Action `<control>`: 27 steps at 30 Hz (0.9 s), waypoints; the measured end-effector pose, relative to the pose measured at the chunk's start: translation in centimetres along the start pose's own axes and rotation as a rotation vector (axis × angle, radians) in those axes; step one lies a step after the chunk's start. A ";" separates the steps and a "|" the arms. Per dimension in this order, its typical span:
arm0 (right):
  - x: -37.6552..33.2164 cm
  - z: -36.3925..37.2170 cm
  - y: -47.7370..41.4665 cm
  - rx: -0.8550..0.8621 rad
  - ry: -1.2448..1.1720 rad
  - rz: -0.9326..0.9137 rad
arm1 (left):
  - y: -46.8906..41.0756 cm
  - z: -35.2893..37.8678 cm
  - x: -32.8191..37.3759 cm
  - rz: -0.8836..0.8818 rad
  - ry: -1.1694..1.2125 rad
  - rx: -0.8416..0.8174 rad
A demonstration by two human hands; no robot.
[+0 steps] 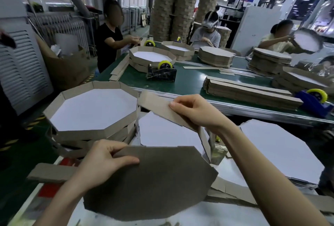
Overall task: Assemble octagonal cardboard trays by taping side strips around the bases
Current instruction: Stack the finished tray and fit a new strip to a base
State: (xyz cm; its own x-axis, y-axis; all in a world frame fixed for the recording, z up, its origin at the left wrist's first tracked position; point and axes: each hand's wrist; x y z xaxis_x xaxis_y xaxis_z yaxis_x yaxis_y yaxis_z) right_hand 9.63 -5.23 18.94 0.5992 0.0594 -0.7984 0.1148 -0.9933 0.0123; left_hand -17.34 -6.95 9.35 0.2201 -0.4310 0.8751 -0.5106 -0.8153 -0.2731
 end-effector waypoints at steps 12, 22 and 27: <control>0.7 3.2 1.4 -0.197 0.218 0.126 | 2.0 0.3 -1.3 0.021 0.079 0.195; 0.5 3.9 1.6 -0.175 0.234 0.098 | 2.1 0.2 -1.7 0.015 0.062 0.183; 0.5 4.4 1.3 -0.151 0.230 0.092 | 2.1 0.3 -1.6 0.017 0.056 0.197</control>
State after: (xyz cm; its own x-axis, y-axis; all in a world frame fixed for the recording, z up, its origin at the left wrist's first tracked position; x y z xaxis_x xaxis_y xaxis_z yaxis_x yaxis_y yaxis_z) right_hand 6.56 -6.91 15.91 0.7743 0.0073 -0.6328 0.1579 -0.9705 0.1821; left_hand -18.49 -8.10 7.22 0.1633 -0.4274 0.8892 -0.3399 -0.8705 -0.3560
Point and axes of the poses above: each hand's wrist, its own y-axis away from the middle knuckle, its own z-axis out of the palm, x = y × z, and after that the axes turned 10 degrees about z, right-handed
